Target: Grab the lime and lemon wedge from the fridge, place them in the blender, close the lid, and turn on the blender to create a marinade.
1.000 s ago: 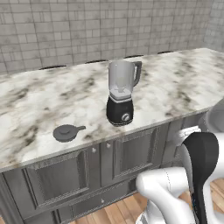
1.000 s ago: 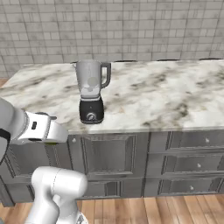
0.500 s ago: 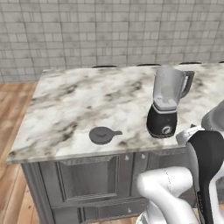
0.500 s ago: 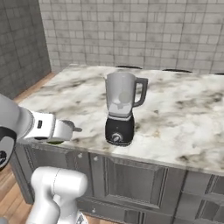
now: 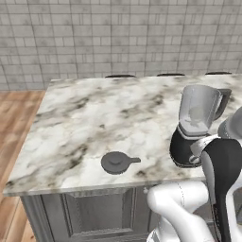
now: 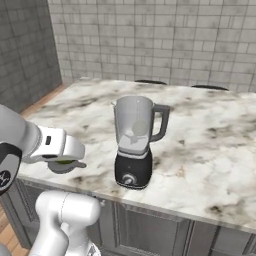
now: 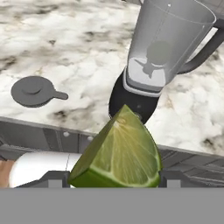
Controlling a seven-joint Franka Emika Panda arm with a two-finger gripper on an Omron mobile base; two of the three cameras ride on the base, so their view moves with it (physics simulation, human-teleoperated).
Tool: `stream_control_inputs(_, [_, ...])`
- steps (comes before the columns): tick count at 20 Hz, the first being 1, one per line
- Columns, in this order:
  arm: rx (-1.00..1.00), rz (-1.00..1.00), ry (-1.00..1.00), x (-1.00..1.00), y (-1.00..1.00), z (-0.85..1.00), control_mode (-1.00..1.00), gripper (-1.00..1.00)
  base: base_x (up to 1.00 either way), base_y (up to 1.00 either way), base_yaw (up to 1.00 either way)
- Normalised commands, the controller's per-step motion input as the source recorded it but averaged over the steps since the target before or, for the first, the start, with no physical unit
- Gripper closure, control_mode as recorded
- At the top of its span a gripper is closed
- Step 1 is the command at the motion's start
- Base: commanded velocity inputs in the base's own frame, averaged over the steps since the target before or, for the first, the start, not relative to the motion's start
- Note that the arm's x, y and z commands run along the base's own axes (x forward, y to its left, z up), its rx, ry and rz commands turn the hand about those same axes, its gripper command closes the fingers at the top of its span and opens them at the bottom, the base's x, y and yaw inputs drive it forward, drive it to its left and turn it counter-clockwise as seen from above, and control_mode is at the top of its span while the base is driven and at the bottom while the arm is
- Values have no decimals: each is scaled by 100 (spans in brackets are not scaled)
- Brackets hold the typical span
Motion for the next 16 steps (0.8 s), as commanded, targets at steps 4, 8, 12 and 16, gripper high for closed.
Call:
stream_control_inputs(4, [0,0,0,0,0,0,100,100,26,12,0])
stream_control_inputs(8, [0,0,-8,22,9,60,-100,100,9,7,0])
stream_control_inputs(12, [0,0,-13,44,0,85,-100,100,0,0,0])
stream_control_inputs(16, [0,0,0,84,-2,65,-100,100,0,0,0])
